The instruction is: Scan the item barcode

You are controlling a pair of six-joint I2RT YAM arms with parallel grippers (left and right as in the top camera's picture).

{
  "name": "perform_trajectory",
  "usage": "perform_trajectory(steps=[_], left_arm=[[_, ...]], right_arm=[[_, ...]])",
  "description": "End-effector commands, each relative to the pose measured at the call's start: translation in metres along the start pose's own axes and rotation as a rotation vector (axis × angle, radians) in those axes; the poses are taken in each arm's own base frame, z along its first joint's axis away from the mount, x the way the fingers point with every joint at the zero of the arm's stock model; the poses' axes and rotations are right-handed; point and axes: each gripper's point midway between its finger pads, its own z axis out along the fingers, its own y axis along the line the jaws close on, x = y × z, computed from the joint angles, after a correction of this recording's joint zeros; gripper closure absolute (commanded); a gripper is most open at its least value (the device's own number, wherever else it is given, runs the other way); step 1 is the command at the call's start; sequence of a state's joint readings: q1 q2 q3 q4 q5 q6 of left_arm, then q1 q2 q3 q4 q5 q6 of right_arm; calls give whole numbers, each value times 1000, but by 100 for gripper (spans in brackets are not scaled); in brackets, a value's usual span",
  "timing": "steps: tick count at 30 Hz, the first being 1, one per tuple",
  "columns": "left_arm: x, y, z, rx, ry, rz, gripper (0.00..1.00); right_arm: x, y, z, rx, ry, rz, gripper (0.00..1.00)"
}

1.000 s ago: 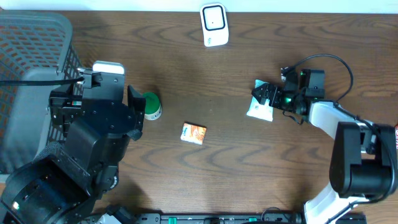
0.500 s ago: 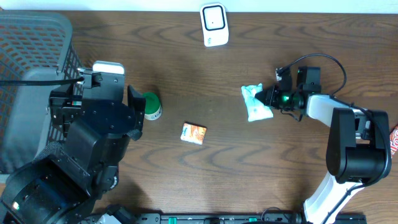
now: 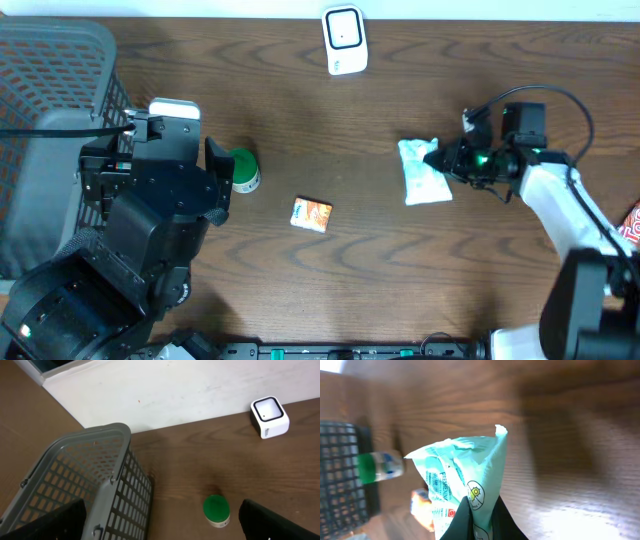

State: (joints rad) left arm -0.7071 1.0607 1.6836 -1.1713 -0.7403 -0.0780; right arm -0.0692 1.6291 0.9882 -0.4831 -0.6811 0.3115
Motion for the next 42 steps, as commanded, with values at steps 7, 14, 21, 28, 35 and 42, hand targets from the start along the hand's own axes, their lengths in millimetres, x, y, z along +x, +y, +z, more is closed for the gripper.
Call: perform_trajectory(steps=[7,14,21,28,35,42], left_arm=[[-1,4,0,-23,-2,4,2],[-1,4,0,-23,-2,4,2],[-1,4,0,-23,-2,4,2],[-1,4,0,-23,-2,4,2],[-1,4,0,-23,-2,4,2],[-1,4,0,-23,-2,4,2]], right_arm=[[0,16,-10,-57,-3,53,99],[-13,36,-30,-78,-91,-25,98],[-35,69,-64,-119,-247,-143,99],[-42,87,-83,-135,-325,-232,98],[-55,85,-90,-77,-399,-313,98],[-83,74,-102,58,-536,-367,99]])
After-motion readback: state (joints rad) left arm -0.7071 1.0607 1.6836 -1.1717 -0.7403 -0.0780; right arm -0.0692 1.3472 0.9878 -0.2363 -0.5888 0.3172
